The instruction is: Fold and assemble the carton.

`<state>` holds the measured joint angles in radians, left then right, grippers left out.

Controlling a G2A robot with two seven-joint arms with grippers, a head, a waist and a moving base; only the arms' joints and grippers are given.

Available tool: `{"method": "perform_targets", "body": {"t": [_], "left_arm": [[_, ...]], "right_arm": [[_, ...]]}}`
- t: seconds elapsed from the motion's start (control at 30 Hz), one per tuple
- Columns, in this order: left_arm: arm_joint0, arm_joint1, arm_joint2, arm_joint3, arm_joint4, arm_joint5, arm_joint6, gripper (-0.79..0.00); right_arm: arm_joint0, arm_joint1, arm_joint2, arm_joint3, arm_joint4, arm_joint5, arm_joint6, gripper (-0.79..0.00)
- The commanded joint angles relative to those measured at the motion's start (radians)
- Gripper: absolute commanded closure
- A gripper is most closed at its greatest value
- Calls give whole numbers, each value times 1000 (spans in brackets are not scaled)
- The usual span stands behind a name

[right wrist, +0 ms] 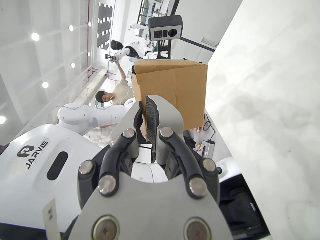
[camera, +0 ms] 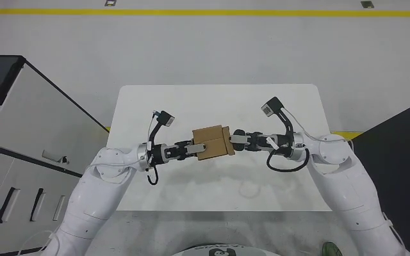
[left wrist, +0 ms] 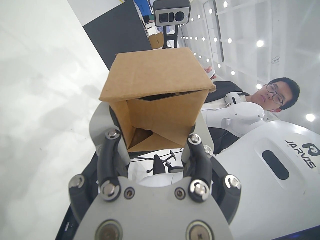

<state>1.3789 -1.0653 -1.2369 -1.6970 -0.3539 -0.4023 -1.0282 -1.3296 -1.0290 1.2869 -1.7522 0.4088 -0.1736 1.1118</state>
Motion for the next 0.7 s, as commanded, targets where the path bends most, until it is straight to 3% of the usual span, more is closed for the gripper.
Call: {"method": "perform_targets", "body": {"t": [0.0,0.23,0.67], "left_arm": [[-2,0,2,2,2,0,2,0],[-7,2,6,5,18,11,13,0],[-10,6,14,0,47,20,19,0]], "right_arm": [[2,1,0,-1,-9,1,2,-95],[1,6,5,-8,-38,7,4,-206],[12,14,1,-17,-113,24,6,-194]]}}
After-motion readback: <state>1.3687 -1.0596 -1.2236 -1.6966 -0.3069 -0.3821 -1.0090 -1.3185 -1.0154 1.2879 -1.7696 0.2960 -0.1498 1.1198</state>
